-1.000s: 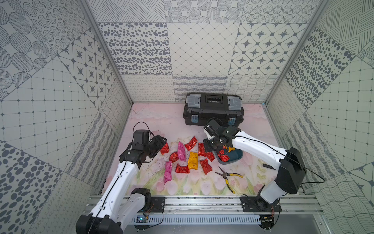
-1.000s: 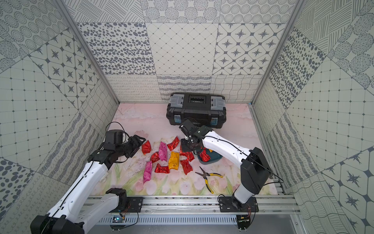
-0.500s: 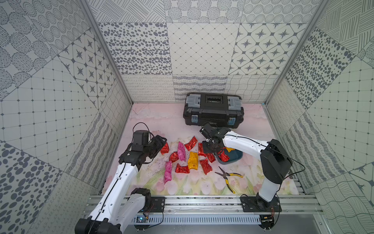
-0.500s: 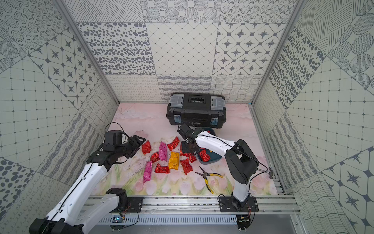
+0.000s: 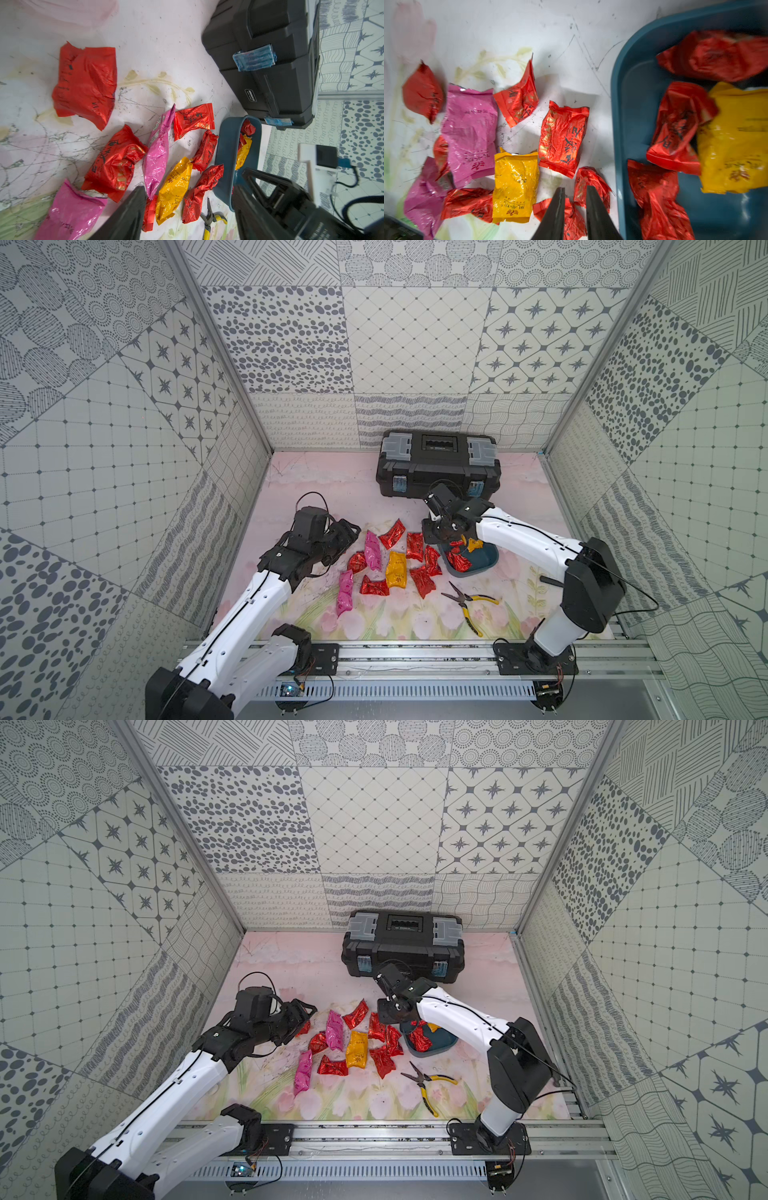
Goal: Take the tea bags out of the storage box
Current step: Place the tea bag at the center of the board, then pick up the tea bag from the storage box.
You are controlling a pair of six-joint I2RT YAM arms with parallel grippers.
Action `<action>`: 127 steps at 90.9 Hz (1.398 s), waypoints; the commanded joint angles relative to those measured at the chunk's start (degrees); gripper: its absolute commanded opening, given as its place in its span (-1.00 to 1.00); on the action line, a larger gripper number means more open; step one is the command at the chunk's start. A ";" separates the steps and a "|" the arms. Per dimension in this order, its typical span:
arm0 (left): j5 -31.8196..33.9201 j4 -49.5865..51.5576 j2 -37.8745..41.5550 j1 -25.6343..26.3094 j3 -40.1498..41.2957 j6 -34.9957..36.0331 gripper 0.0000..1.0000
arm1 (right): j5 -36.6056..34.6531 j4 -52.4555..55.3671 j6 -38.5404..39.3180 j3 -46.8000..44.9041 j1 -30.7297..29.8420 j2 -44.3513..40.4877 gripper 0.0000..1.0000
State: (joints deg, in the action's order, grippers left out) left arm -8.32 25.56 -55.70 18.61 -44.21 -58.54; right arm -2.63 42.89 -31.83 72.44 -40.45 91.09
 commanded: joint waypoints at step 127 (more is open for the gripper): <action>8.08 -13.44 -44.43 28.90 -26.95 -6.74 0.26 | 12.23 -8.42 7.79 -10.74 21.00 -0.10 -1.00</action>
State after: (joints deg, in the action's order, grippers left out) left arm 0.16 10.17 -96.23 48.01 -66.46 -69.97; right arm 9.06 34.68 -23.16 65.25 -21.06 97.82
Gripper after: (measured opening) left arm 0.634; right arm 0.066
